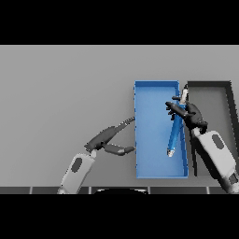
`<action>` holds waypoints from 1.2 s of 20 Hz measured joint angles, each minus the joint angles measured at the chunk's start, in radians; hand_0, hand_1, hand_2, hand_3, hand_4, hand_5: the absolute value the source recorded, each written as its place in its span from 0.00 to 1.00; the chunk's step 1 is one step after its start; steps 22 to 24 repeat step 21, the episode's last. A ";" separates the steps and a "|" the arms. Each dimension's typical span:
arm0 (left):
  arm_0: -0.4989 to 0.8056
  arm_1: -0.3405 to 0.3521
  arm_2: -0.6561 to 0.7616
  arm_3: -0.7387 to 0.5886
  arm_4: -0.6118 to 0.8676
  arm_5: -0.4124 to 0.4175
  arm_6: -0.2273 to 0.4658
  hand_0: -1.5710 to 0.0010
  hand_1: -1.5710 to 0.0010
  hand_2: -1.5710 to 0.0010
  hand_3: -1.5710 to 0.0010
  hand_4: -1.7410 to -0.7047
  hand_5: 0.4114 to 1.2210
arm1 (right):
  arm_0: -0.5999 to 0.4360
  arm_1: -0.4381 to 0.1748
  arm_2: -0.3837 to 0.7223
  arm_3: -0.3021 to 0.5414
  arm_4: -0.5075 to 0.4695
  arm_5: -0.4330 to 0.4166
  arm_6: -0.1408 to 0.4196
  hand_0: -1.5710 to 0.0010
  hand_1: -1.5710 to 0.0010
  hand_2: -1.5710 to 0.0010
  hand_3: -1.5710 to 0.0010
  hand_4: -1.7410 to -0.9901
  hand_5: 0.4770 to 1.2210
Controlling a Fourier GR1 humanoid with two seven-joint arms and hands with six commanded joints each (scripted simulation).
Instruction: Pick up the blue pipe and place it into the blue bin.
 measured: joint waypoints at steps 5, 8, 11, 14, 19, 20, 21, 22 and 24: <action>0.015 0.012 0.004 -0.017 0.013 -0.009 -0.022 1.00 1.00 1.00 1.00 0.79 0.10 | -0.090 -0.140 0.184 0.001 0.021 0.039 -0.021 0.82 0.83 0.84 0.95 0.65 0.65; 0.007 0.004 0.003 -0.006 0.006 0.000 -0.009 1.00 1.00 1.00 1.00 0.79 0.11 | -0.114 -0.171 0.255 0.000 0.058 0.095 0.000 0.91 0.91 0.92 0.98 0.71 0.48; 0.007 0.004 0.006 -0.011 0.015 -0.004 -0.016 1.00 1.00 1.00 1.00 0.78 0.10 | -0.143 -0.197 0.312 0.010 0.044 0.122 0.000 0.95 0.96 0.96 0.99 0.77 0.40; 0.016 0.010 0.007 -0.019 0.017 -0.007 -0.014 1.00 1.00 1.00 1.00 0.78 0.11 | -0.160 -0.208 0.343 0.020 0.038 0.132 0.000 0.98 0.98 0.98 0.99 0.84 0.35; -0.001 0.004 0.005 -0.008 0.001 0.006 0.000 1.00 1.00 1.00 1.00 0.78 0.10 | -0.174 -0.221 0.371 0.018 0.065 0.178 -0.004 0.99 0.99 0.99 1.00 0.87 0.32; -0.004 -0.005 0.001 0.005 -0.002 0.008 0.002 1.00 1.00 1.00 1.00 0.78 0.11 | -0.171 -0.226 0.372 0.017 0.069 0.184 -0.012 0.99 0.99 0.99 1.00 0.87 0.32; -0.015 -0.014 0.003 0.014 -0.002 0.010 0.011 1.00 1.00 1.00 1.00 0.78 0.10 | -0.167 -0.224 0.376 0.017 0.072 0.185 -0.017 0.99 0.99 0.99 1.00 0.87 0.32; -0.015 -0.014 0.003 0.014 -0.002 0.010 0.011 1.00 1.00 1.00 1.00 0.78 0.10 | -0.167 -0.224 0.376 0.017 0.072 0.185 -0.017 0.99 0.99 0.99 1.00 0.87 0.32; -0.015 -0.014 0.003 0.014 -0.002 0.010 0.011 1.00 1.00 1.00 1.00 0.78 0.10 | -0.167 -0.224 0.376 0.017 0.072 0.185 -0.017 0.99 0.99 0.99 1.00 0.87 0.32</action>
